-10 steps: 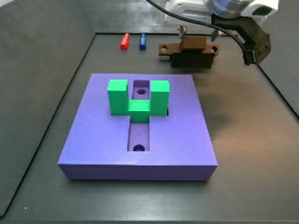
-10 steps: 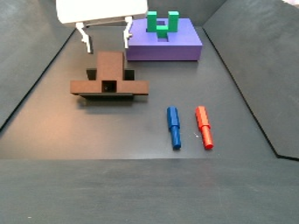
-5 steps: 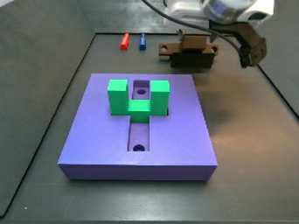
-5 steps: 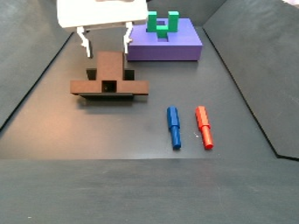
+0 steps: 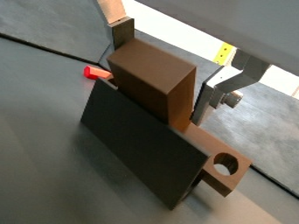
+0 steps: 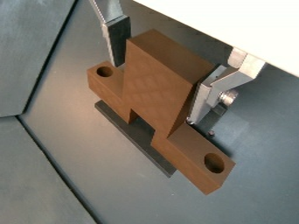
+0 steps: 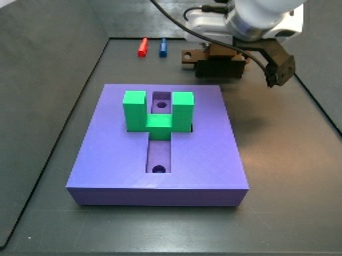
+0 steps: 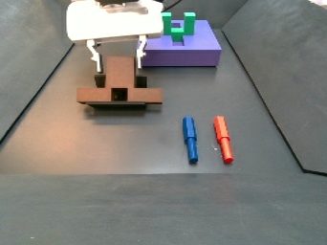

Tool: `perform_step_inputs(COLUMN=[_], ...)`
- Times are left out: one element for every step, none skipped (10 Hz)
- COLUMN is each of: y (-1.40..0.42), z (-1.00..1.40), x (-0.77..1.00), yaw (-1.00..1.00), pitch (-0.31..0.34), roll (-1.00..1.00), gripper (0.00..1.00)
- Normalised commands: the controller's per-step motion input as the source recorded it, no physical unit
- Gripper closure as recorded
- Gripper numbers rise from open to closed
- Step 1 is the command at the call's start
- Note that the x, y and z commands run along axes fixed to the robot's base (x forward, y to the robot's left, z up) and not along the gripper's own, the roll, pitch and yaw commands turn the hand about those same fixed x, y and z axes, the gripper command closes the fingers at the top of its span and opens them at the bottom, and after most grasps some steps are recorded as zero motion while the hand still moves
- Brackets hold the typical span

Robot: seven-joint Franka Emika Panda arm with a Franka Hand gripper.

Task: Pick up the brown object. Move up. Place the brown object on the fixture. Regrasp the brown object. Move to above the board. Insert the brown object.
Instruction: Regrasp the brown object.

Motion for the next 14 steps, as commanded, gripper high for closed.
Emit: perform_step_inputs(y=[0.0,0.0,0.0,-0.03,0.0,0.0,0.0,0.0,0.0,0.0,0.0,0.0,0.0,0.0], z=[-0.03,-0.04,0.0,0.0,0.0,0.0,-0.07,-0.11,-0.12,-0.15,-0.09,-0.03,0.0,0.0], x=[0.0,0.0,0.0,-0.01,-0.01,0.0,0.0,0.0,0.0,-0.01,0.0,0.0,0.0,0.0], yaw=[0.0,0.0,0.0,0.0,0.0,0.0,-0.01,-0.01,-0.01,-0.01,0.0,0.0,0.0,0.0], pitch=[0.0,0.0,0.0,0.0,0.0,0.0,0.0,0.0,0.0,-0.006,0.0,0.0,0.0,0.0], roll=[0.15,0.14,0.14,0.21,0.16,0.17,0.17,0.19,0.17,0.14,0.14,0.12,0.03,0.0], gripper=[0.0,0.0,0.0,0.0,0.0,0.0,0.0,0.0,0.0,0.0,0.0,0.0,0.0,0.0])
